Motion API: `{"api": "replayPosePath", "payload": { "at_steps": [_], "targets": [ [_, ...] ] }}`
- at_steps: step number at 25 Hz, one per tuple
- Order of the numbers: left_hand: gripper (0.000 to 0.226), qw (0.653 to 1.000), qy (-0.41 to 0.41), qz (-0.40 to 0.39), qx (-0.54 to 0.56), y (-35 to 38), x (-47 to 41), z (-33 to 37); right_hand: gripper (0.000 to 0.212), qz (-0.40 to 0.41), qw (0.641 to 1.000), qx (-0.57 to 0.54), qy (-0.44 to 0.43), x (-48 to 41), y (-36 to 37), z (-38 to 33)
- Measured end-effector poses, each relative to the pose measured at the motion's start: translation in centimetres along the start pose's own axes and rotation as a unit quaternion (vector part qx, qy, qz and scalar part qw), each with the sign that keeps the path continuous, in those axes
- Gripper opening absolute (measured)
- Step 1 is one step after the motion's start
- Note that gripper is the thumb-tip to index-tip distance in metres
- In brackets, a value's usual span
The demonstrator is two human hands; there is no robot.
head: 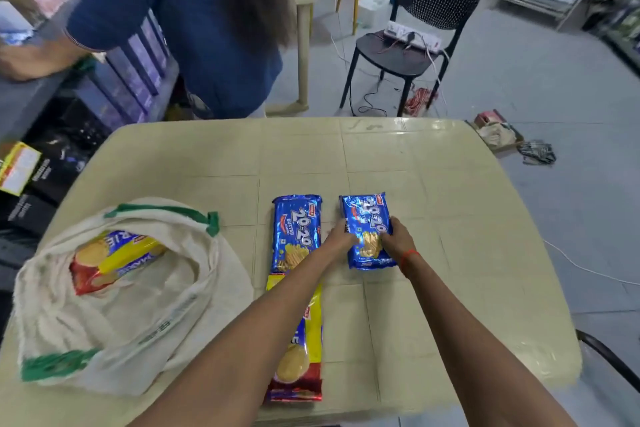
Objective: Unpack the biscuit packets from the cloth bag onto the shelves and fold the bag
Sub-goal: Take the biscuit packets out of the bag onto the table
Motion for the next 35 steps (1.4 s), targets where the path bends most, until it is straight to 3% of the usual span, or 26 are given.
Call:
{"api": "replayPosePath", "payload": {
  "at_steps": [2,4,7,10,13,16,20,24,30,33,35],
  "targets": [
    [0.057,1.000,-0.009,-0.008,-0.025,0.3,-0.1,-0.7,0.037,-0.015,1.000,0.001,0.026,0.2,0.8,0.9],
    [0.052,0.999,0.015,-0.009,-0.034,0.1,0.6,-0.3,0.035,0.042,0.997,0.043,0.038,0.6,0.4,0.6],
    [0.036,0.997,0.061,0.050,-0.026,-3.5,2.2,0.8,0.041,0.093,0.990,0.099,-0.024,2.4,1.9,-3.5],
    [0.024,0.986,0.085,0.143,0.016,-10.8,5.4,0.7,0.032,0.012,0.993,0.079,-0.082,4.5,7.8,-8.3],
    [0.019,0.964,0.116,0.235,-0.043,-19.6,9.2,-0.4,0.024,-0.130,0.983,0.060,-0.117,7.4,16.1,-13.1],
    [0.017,0.940,0.096,0.321,-0.063,-28.8,12.6,-2.8,0.028,-0.243,0.964,0.030,-0.104,11.2,24.2,-16.5],
    [0.020,0.897,0.076,0.410,-0.150,-39.7,16.2,-5.6,0.029,-0.340,0.939,-0.051,-0.024,15.9,33.4,-18.0],
    [0.038,0.866,0.078,0.376,-0.321,-46.1,15.9,-6.0,0.023,-0.407,0.897,-0.141,0.099,19.9,40.0,-16.9],
    [0.040,0.885,0.018,0.253,-0.391,-50.2,12.3,-6.8,0.024,-0.361,0.906,-0.140,0.169,20.1,44.0,-15.9],
    [0.031,0.890,0.039,0.297,-0.344,-52.3,12.5,-6.5,0.032,-0.307,0.902,-0.214,0.213,19.7,44.9,-15.4],
    [0.024,0.868,0.069,0.355,-0.341,-53.5,13.3,-5.8,0.036,-0.305,0.883,-0.257,0.249,20.1,46.0,-15.2]
  ]
}}
Point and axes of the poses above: each hand's wrist, its own x-axis away from the middle knuckle, its own y-axis out of the palm, z = x × y, the point moved 9 cm from there along -x, towards the middle knuckle, and after that the axes turned 1 degree about z, right-handed, at the moved point
